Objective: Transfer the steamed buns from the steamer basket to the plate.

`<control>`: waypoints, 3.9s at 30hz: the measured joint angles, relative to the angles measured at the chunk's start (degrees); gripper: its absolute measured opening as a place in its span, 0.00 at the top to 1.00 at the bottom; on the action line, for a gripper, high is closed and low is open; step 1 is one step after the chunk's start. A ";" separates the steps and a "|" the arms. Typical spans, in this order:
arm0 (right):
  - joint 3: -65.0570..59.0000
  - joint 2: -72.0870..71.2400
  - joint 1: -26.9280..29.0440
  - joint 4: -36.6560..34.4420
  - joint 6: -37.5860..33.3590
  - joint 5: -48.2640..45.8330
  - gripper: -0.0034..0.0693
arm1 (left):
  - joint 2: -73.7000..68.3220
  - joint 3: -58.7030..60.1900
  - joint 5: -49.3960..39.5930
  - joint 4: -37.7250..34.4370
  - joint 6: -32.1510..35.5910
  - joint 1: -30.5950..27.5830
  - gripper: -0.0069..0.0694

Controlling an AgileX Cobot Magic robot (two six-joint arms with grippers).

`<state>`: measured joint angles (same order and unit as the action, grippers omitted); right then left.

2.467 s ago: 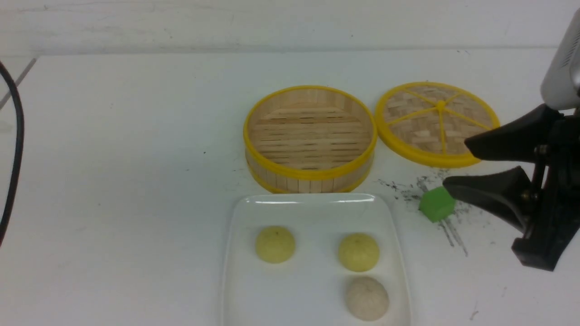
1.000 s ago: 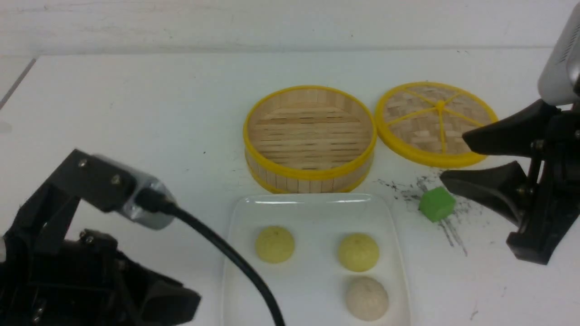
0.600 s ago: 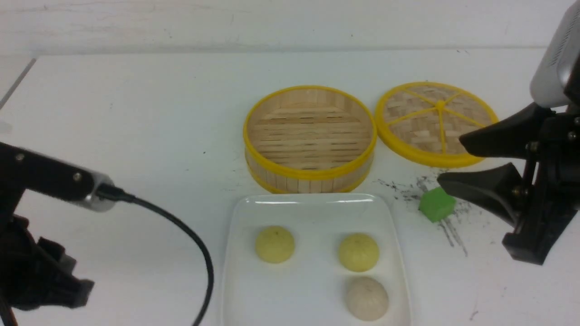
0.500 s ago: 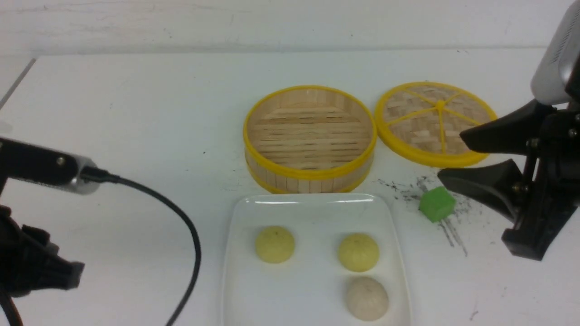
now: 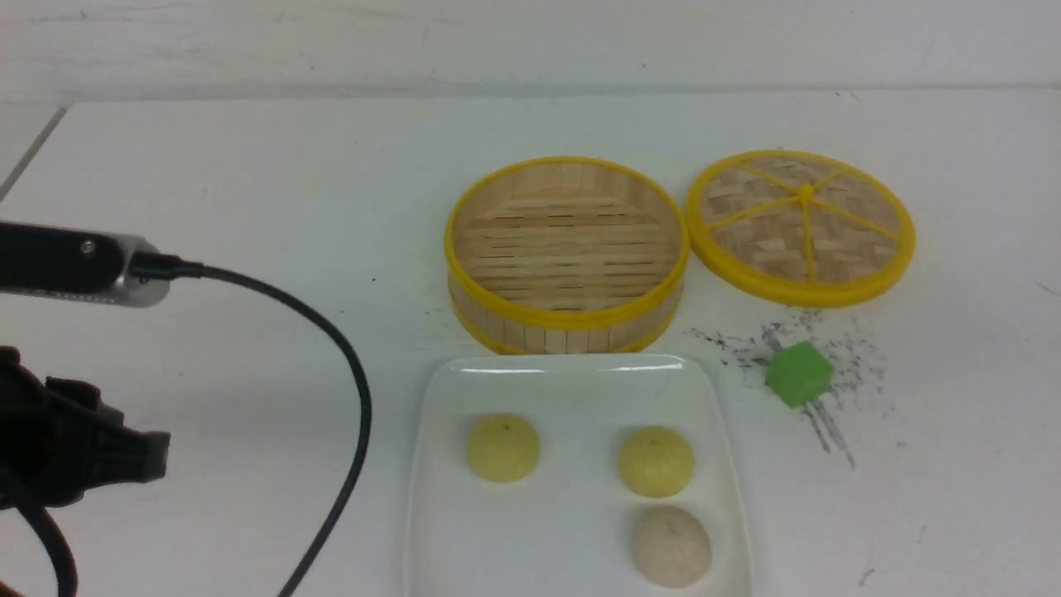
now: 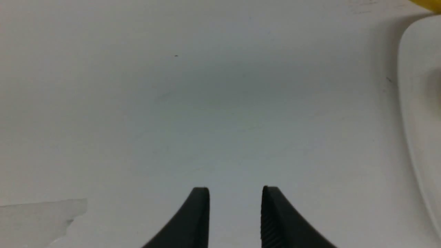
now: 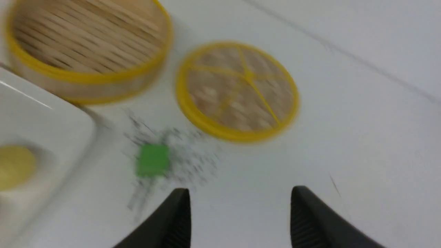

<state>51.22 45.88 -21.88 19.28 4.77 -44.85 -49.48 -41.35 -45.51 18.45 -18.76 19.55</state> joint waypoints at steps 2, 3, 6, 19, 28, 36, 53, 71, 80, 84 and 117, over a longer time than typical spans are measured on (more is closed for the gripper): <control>0.00 -0.45 1.53 4.05 4.52 -4.89 0.40 | 0.00 0.00 1.18 -0.24 0.00 0.00 0.59; 0.00 -0.92 2.02 5.48 6.67 -6.88 0.40 | 0.00 0.00 1.55 -0.27 0.00 0.00 0.59; 0.00 -3.33 2.29 6.22 9.79 -8.98 0.40 | 0.00 0.00 2.93 -0.34 -0.05 0.00 0.59; 0.00 -20.47 2.29 -6.07 2.73 -3.34 0.40 | 0.00 0.00 3.72 -0.39 -0.05 0.00 0.59; 0.17 -33.56 2.29 -20.29 -12.26 -2.07 0.40 | 0.00 0.00 4.10 -0.45 -0.05 0.00 0.59; 0.32 -42.07 2.29 -22.64 -15.23 -12.39 0.40 | 0.00 0.00 5.23 -2.57 -0.05 0.00 0.59; -13.12 -47.55 2.53 -23.99 -15.64 -13.06 0.40 | 0.00 0.00 9.01 -3.69 -0.05 0.00 0.59; -30.36 -47.14 2.53 -19.28 -11.28 12.03 0.48 | 0.22 0.00 11.43 -5.10 0.49 0.00 0.59; -30.36 -47.09 2.53 -17.06 -10.84 12.42 0.60 | 11.74 -0.46 12.37 -3.60 2.27 0.00 0.59; -30.36 -47.09 2.53 -17.04 -10.78 12.42 0.64 | 22.79 -0.58 9.52 -3.55 2.32 0.00 0.59; -30.36 -47.09 2.53 -16.86 -10.67 12.42 0.62 | 48.25 23.04 11.83 -5.00 8.78 0.00 0.59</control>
<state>20.86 -1.20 -19.35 2.43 -5.90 -32.43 -1.23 -18.31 -33.68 13.45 -9.98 19.55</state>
